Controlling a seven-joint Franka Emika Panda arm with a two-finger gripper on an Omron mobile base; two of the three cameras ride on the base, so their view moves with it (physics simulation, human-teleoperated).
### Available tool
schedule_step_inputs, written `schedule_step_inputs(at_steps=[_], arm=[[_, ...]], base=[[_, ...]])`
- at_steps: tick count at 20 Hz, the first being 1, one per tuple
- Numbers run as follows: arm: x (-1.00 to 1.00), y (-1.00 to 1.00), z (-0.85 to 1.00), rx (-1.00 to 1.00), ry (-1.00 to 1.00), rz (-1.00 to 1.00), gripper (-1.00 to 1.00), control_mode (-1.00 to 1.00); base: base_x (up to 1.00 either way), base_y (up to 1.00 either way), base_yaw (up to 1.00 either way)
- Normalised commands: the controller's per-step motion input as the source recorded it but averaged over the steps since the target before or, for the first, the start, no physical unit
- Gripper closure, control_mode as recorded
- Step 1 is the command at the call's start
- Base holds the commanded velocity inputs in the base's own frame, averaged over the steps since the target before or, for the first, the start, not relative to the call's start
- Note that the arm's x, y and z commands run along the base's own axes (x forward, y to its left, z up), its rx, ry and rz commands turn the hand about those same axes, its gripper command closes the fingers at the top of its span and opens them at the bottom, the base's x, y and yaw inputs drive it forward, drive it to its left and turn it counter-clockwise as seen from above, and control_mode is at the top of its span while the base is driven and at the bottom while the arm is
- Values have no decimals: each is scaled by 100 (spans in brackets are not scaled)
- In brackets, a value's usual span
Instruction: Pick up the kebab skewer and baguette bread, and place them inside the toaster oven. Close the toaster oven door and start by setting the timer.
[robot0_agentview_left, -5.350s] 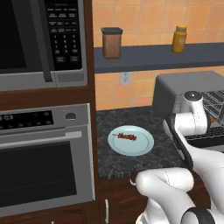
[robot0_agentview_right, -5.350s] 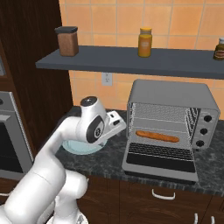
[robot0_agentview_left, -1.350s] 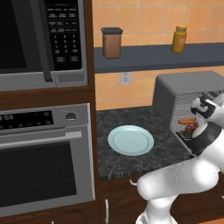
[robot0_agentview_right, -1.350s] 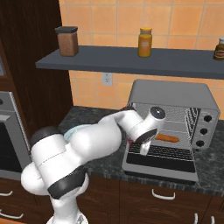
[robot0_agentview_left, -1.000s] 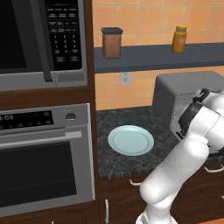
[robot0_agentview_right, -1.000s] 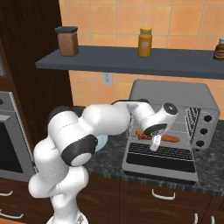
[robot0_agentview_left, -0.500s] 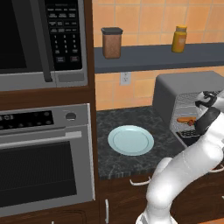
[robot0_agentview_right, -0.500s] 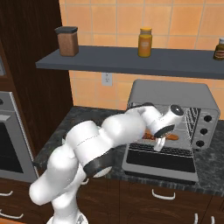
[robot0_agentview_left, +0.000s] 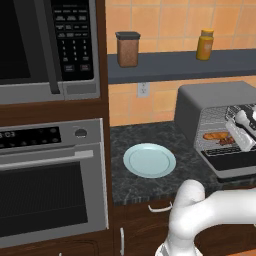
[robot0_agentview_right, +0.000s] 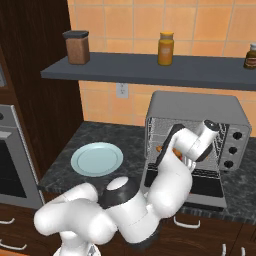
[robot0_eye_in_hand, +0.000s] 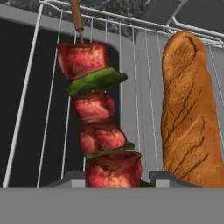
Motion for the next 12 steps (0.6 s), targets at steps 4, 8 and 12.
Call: schedule_step_inputs(at_steps=[4, 8, 12], arm=[[0, 0, -6, 0, 0, 0, -100, -100], [-3, 0, 0, 0, 0, 0, -100, -100], [-10, -7, 7, 0, 0, 0, -100, -100]], base=[[0, 0, 0], [0, 0, 0], [0, 0, 0]])
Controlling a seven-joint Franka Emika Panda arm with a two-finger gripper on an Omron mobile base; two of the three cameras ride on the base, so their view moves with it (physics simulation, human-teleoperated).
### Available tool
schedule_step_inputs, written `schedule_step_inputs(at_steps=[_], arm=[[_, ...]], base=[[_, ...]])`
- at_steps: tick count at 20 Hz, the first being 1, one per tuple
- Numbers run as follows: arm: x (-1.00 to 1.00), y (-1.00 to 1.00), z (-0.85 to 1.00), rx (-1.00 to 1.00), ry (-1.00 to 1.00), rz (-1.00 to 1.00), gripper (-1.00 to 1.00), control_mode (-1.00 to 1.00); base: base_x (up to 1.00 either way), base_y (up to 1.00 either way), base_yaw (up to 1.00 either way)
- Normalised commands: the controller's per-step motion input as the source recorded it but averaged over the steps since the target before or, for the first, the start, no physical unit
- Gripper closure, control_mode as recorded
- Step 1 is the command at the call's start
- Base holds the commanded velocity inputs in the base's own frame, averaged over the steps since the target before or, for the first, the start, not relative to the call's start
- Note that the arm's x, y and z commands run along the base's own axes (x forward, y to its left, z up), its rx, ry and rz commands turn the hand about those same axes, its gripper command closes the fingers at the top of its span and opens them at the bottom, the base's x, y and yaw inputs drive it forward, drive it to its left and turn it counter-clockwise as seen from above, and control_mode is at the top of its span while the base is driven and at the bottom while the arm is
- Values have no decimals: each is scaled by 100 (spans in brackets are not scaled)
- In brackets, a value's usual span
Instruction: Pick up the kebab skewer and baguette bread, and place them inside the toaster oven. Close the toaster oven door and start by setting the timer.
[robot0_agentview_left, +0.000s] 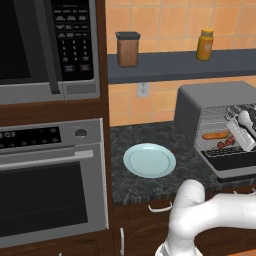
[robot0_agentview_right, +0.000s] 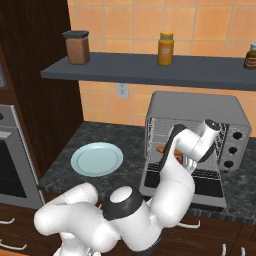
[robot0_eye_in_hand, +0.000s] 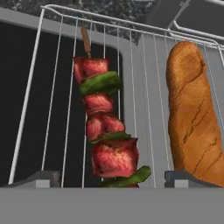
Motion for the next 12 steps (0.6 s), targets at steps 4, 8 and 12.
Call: schedule_step_inputs(at_steps=[4, 8, 12], arm=[[-49, -30, 36, 0, 0, 0, -100, -100], [-77, -10, 33, 0, 0, -2, -100, -100], [-91, 0, 22, 0, 0, -21, -100, -100]], base=[[0, 0, 0], [0, 0, 0], [0, 0, 0]])
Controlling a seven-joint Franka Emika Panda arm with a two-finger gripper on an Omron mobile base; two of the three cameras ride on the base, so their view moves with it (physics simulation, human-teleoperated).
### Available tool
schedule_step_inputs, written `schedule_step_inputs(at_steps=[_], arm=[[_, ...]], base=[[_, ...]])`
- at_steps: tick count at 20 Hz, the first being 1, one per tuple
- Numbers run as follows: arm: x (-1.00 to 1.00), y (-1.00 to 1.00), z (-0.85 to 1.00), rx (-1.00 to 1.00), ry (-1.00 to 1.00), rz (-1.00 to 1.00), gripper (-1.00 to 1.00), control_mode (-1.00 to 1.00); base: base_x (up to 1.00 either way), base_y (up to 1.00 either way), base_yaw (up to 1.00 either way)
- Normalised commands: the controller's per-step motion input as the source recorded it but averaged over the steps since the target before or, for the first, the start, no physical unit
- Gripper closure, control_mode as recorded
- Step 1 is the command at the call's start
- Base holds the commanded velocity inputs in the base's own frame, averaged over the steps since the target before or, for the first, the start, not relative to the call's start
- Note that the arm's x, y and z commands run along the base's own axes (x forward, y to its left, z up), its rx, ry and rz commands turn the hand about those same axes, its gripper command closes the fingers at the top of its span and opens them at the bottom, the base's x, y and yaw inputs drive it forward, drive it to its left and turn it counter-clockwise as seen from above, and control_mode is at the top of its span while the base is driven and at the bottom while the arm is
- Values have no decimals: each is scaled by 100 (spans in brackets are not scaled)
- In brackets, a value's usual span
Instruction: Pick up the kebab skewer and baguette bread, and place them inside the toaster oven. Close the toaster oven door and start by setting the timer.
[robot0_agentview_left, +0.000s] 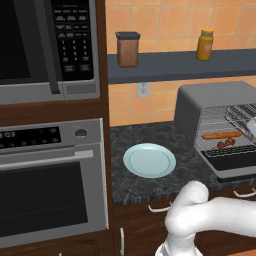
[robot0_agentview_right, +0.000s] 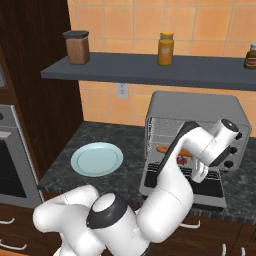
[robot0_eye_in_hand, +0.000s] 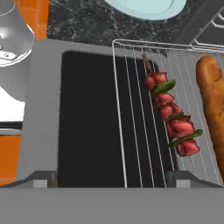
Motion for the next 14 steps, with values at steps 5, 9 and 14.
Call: schedule_step_inputs(at_steps=[5, 9, 14], arm=[[-99, 0, 6, 0, 0, -58, -100, -100], [-50, 0, 0, 0, 3, -77, -100, -100], [6, -2, 0, -4, 30, -69, -100, -100]], base=[[0, 0, 0], [0, 0, 0], [0, 0, 0]])
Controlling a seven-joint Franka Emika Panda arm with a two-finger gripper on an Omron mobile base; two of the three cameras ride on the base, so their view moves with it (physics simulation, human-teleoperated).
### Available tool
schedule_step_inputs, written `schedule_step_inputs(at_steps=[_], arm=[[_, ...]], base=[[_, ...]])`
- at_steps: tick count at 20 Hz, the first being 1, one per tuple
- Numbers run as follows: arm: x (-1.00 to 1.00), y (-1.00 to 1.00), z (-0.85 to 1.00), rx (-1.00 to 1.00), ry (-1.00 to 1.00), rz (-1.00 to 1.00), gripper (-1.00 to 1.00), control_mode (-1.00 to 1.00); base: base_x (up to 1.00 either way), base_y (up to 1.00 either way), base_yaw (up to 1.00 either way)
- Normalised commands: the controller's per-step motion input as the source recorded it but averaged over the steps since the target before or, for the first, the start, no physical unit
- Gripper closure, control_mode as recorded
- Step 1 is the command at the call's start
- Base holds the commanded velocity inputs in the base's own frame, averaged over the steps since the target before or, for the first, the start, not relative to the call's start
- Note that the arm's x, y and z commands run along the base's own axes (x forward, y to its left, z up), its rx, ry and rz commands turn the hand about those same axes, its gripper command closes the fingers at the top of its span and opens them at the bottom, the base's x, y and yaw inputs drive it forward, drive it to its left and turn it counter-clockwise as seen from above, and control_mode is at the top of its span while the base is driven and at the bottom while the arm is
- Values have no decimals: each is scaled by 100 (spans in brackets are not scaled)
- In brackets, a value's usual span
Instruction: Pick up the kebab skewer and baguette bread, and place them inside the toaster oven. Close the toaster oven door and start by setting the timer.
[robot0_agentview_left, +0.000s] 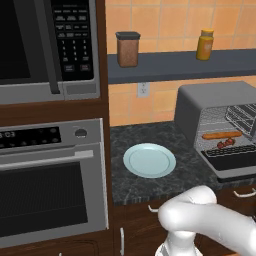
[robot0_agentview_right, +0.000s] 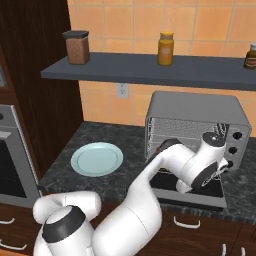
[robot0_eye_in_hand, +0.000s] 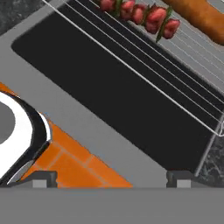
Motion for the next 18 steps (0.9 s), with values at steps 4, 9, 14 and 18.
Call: schedule_step_inputs(at_steps=[4, 9, 14, 18], arm=[[7, -9, -5, -1, 28, -67, -100, -100], [6, -6, -14, 0, 18, -66, -100, -100], [9, 1, -7, -2, 3, -54, -100, -100], [12, 3, -17, -6, -1, -40, -100, -100]], base=[[0, 0, 0], [0, 0, 0], [0, 0, 0], [0, 0, 0]])
